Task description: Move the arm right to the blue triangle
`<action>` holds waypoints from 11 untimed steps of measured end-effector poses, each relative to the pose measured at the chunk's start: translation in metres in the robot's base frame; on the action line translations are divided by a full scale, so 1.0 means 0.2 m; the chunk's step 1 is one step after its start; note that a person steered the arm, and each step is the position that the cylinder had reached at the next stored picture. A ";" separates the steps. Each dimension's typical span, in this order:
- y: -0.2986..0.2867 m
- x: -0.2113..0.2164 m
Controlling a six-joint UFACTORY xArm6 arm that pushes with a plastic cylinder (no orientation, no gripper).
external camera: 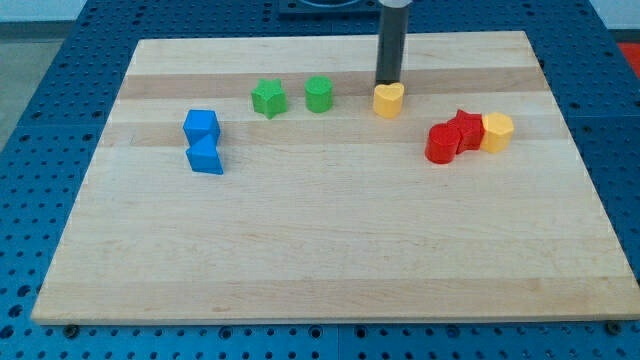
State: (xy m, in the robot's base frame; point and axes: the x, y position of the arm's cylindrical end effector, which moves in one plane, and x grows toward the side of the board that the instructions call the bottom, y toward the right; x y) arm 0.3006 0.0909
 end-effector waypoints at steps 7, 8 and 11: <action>-0.04 0.25; -0.03 0.26; -0.01 0.48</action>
